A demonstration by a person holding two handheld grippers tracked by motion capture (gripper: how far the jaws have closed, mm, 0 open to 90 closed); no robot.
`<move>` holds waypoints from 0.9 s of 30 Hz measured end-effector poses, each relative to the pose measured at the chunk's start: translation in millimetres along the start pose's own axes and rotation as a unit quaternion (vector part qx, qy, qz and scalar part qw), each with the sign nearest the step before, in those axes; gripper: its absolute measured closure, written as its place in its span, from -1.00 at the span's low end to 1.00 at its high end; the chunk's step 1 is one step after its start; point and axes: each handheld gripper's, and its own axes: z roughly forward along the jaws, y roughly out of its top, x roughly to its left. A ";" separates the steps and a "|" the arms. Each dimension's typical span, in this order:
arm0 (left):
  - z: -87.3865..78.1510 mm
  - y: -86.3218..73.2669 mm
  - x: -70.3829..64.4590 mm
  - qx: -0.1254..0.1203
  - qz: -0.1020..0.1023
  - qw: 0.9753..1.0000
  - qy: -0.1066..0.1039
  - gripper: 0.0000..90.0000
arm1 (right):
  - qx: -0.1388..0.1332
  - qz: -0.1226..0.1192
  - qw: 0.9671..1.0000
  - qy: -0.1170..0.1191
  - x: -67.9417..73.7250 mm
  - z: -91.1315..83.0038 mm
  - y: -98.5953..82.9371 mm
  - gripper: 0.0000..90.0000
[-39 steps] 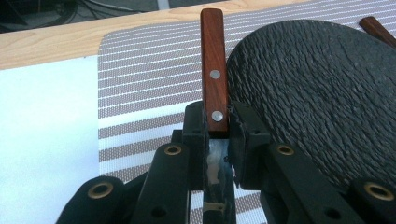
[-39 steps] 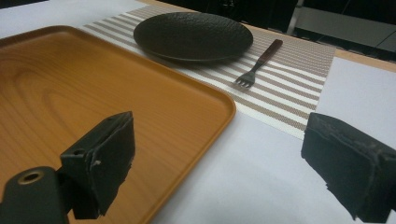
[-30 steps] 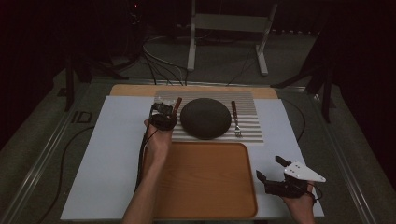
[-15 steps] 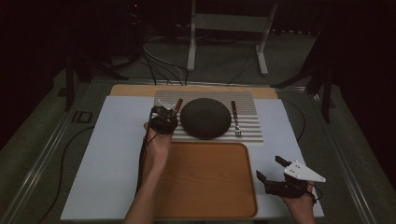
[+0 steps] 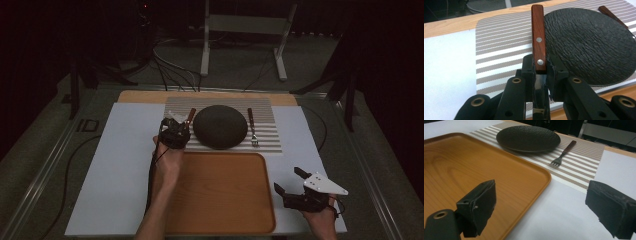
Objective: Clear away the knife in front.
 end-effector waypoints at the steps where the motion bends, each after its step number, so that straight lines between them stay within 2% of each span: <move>1: -0.7 -1.0 0.0 0.000 0.001 1.000 -0.002 0.74 | 0.000 -0.001 1.000 0.000 0.0 0.1 0.0 -0.79; 27: -20.5 -21.0 -2.0 -0.012 -0.002 1.000 0.000 0.74 | 0.004 -0.002 1.000 0.001 0.6 0.9 -0.2 -0.79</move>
